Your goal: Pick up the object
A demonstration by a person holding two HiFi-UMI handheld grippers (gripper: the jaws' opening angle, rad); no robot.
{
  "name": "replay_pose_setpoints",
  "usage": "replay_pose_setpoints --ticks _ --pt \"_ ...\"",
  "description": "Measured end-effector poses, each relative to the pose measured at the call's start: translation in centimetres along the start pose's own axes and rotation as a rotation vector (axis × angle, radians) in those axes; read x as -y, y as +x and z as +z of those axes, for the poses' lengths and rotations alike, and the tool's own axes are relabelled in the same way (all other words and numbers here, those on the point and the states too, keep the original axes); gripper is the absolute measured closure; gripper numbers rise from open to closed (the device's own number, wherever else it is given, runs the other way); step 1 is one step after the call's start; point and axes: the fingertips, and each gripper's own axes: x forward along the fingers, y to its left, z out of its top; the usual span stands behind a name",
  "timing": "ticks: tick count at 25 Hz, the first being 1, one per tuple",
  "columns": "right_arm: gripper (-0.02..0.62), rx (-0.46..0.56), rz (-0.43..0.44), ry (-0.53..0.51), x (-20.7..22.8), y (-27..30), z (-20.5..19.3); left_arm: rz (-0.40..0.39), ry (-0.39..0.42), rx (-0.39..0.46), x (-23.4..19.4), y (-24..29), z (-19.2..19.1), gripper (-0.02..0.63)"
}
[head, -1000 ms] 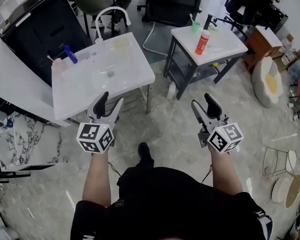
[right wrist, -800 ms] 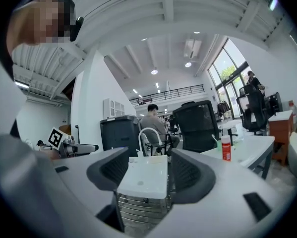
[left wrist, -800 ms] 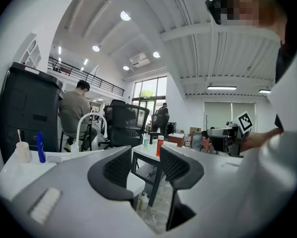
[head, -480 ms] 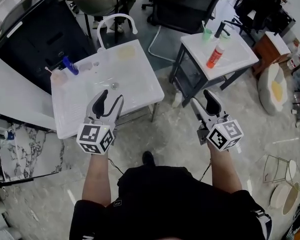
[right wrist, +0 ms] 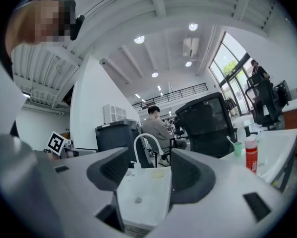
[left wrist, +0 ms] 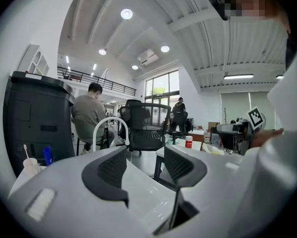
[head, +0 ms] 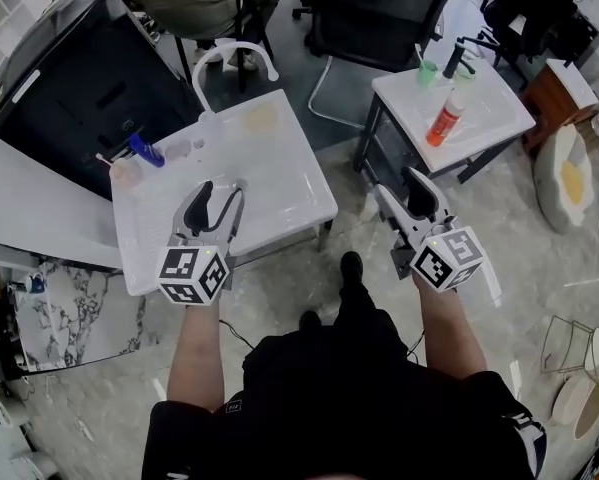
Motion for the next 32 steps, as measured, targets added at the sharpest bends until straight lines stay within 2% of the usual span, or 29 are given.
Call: replay_pose_setpoints --ticks 9,16,24,28,32 --pt "0.36 -0.021 0.112 0.015 9.1 9.3 0.6 0.103 -0.048 0.0 -2.4 10.5 1.1 0.364" --pt "0.36 -0.069 0.221 0.033 14.5 16.0 0.9 0.161 -0.053 -0.053 -3.2 17.7 1.3 0.337" --pt "0.36 -0.111 0.321 0.044 16.1 21.1 0.6 0.187 -0.039 -0.095 -3.7 21.4 1.2 0.337" --pt "0.36 -0.129 0.349 0.032 15.3 23.1 0.5 0.193 -0.026 -0.132 -5.3 22.1 0.1 0.337" --pt "0.36 -0.147 0.362 0.022 14.4 24.6 0.2 0.163 0.018 -0.199 -6.7 23.4 -2.0 0.338"
